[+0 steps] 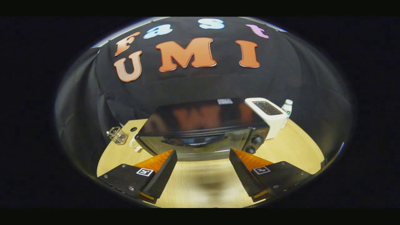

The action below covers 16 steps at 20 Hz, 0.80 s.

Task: Open the toaster oven, put the food inside, and close the toaster oven door.

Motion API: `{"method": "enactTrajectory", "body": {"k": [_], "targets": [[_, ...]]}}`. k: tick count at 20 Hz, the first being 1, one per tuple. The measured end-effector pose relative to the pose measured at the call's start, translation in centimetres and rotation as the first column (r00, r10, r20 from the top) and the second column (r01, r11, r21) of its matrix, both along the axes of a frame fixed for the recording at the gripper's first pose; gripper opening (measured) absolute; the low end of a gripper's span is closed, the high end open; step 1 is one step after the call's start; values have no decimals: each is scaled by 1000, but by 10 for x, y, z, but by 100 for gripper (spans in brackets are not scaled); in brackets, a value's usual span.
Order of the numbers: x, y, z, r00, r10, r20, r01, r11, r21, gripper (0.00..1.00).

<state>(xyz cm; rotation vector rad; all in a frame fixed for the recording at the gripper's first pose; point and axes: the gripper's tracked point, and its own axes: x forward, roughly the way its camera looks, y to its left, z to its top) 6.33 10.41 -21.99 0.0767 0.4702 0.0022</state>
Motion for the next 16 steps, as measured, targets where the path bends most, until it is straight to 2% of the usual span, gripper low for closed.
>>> {"method": "enactTrajectory", "body": {"k": [5, 9, 12, 16], "targets": [[3, -37, 99, 985, -11, 173, 18, 999, -38, 99], [-3, -49, 185, 948, -19, 319, 24, 1000, -10, 99], [-16, -57, 226, 924, -24, 382, 23, 1000, 7, 99], [-38, -64, 253, 902, -32, 431, 26, 999, 20, 99]]}}
